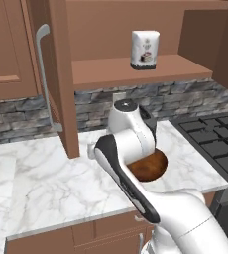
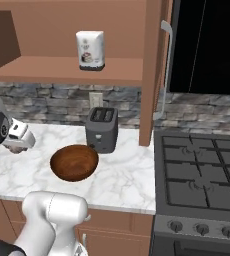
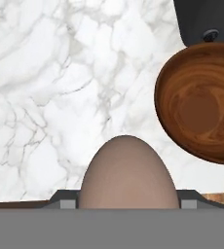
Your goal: Pick the egg and butter from the fridge and place them by the bowl for mixing.
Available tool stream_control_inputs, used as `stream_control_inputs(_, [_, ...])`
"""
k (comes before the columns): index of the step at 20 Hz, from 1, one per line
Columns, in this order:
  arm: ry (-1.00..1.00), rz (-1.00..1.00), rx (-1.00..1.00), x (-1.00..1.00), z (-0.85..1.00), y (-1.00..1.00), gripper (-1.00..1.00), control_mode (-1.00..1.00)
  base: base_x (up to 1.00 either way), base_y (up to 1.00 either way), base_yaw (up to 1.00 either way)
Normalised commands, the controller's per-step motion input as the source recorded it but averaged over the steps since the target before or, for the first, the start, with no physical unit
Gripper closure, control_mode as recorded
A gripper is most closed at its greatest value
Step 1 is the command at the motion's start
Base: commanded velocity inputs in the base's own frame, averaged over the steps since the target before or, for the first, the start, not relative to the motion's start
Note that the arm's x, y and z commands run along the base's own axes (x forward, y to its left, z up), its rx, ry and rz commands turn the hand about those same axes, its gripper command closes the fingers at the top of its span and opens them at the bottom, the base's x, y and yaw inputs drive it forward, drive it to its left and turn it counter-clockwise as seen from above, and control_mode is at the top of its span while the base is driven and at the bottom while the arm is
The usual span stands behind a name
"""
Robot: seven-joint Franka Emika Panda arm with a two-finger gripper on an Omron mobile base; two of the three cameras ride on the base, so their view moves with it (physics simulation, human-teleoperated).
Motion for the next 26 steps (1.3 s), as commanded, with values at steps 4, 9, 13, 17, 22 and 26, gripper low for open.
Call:
stream_control_inputs(4, [0.0, 0.0, -0.05, 0.55, -0.05, 0.18, 1.0, -1.0, 0.0, 0.0, 0.0])
stream_control_inputs(9, [0.0, 0.0, -0.01, 0.18, -0.28, 0.0, 1.0, -1.0, 0.0, 0.0, 0.0])
stream_control_inputs(13, [0.0, 0.0, 0.0, 0.09, -0.38, 0.0, 1.0, -1.0, 0.0, 0.0, 0.0])
stream_control_inputs(17, [0.0, 0.0, 0.0, 0.08, -0.44, 0.0, 1.0, -1.0, 0.0, 0.0, 0.0])
stream_control_inputs(22, [0.0, 0.0, -0.02, 0.08, -0.44, 0.0, 1.0, -1.0, 0.0, 0.0, 0.0])
stream_control_inputs(26, [0.0, 0.0, -0.06, 0.12, -0.37, 0.0, 1.0, -1.0, 0.0, 0.0, 0.0])
